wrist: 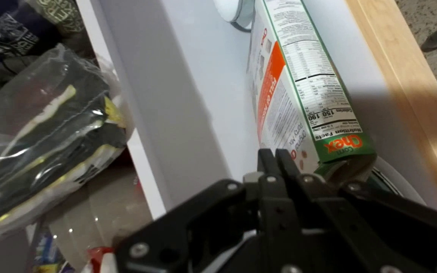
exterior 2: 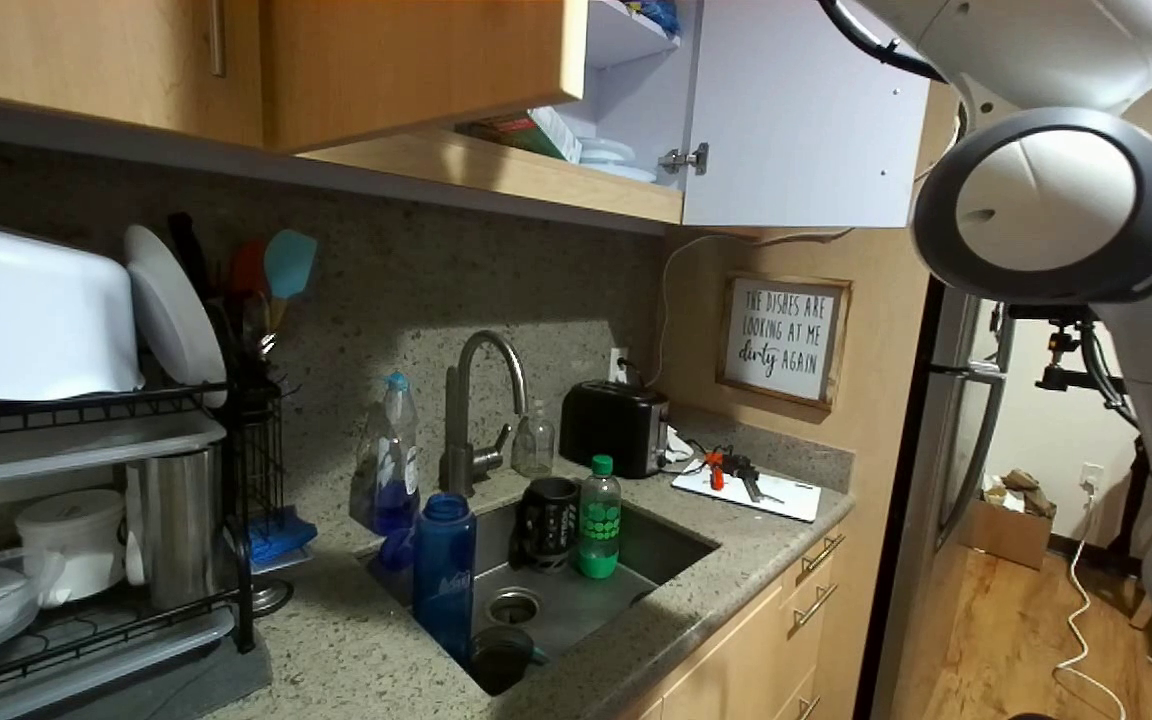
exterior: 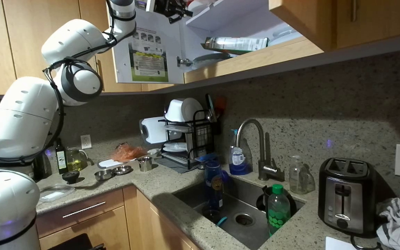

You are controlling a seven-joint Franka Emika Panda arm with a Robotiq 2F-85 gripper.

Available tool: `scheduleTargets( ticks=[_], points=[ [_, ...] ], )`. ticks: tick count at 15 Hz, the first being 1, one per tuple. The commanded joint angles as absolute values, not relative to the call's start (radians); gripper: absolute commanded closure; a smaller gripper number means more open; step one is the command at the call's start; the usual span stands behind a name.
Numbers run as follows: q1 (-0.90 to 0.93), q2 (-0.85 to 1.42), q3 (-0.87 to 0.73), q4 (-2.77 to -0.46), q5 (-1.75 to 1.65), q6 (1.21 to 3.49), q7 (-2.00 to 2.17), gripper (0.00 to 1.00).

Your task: Pick up the green box from the counter and place it inside the open upper cabinet

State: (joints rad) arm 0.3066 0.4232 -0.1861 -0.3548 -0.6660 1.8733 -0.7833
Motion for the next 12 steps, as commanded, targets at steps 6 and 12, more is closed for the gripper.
scheduleTargets(
  ticks=[6,12],
  points=[
    [0.289,0.337,-0.147,-0.377,-0.611,1.852,-0.886,0.93],
    [0.289,0.33,-0.125,-0.395,-0.532,1.726,-1.012,0.93]
  ],
)
